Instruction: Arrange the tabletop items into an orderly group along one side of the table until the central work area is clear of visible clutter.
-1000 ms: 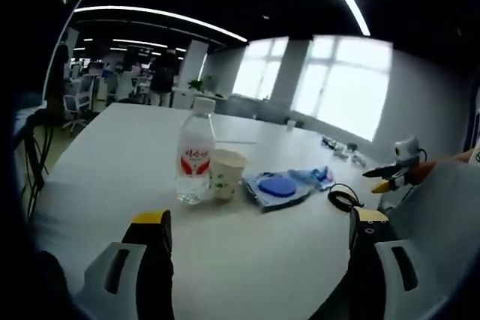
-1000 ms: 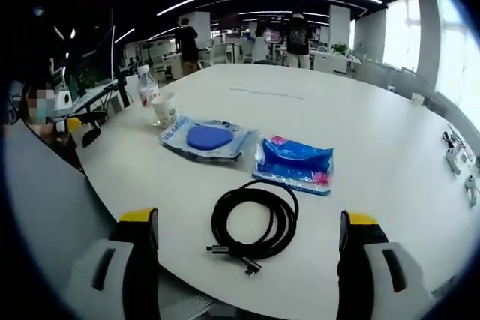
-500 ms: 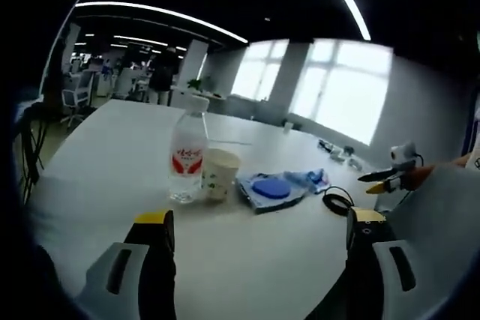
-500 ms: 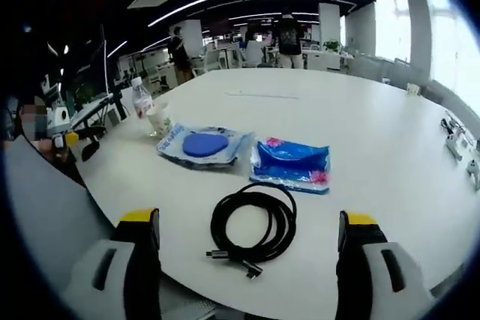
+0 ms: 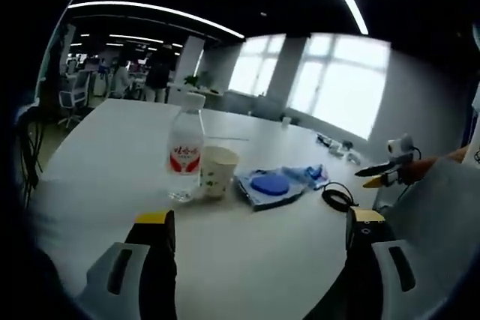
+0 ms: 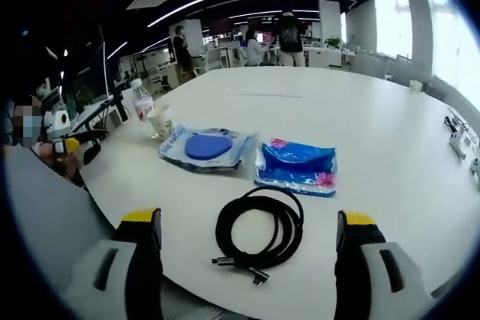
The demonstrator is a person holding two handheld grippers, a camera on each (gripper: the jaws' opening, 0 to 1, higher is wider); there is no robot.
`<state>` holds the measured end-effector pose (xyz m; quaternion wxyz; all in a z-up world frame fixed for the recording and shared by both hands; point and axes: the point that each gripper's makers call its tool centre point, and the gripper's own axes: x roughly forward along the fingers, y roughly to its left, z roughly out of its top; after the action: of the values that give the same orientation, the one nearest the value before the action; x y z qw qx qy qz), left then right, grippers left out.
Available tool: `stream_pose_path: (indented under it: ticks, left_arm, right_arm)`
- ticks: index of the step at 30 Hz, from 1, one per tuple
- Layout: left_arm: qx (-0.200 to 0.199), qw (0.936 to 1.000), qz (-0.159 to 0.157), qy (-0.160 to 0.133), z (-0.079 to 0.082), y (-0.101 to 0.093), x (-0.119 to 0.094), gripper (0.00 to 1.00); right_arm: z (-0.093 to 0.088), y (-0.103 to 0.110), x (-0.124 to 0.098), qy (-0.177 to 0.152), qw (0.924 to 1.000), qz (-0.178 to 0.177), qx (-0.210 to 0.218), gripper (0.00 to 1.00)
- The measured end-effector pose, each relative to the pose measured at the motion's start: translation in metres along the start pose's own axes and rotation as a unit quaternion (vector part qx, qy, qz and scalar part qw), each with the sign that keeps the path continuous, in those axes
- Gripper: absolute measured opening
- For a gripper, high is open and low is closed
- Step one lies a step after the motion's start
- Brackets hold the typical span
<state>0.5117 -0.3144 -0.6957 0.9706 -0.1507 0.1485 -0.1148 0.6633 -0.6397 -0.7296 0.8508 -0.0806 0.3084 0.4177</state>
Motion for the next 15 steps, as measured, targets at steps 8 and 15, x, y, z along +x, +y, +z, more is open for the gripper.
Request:
stream_pose_path:
  ticks: [8,15]
  left_arm:
    - [-0.001,0.9999,0.010,-0.003,0.0030,0.0025,-0.0039,0.93]
    - [-0.008,0.9997,0.020,-0.011,0.0027,0.0051,-0.0084,0.93]
  right_arm:
    - [0.0041,-0.0012,0.0002,-0.011,0.9999,-0.001,0.004,0.96]
    - [0.0024,-0.0056,-0.0055,-0.017,0.9998,-0.006,0.008,0.96]
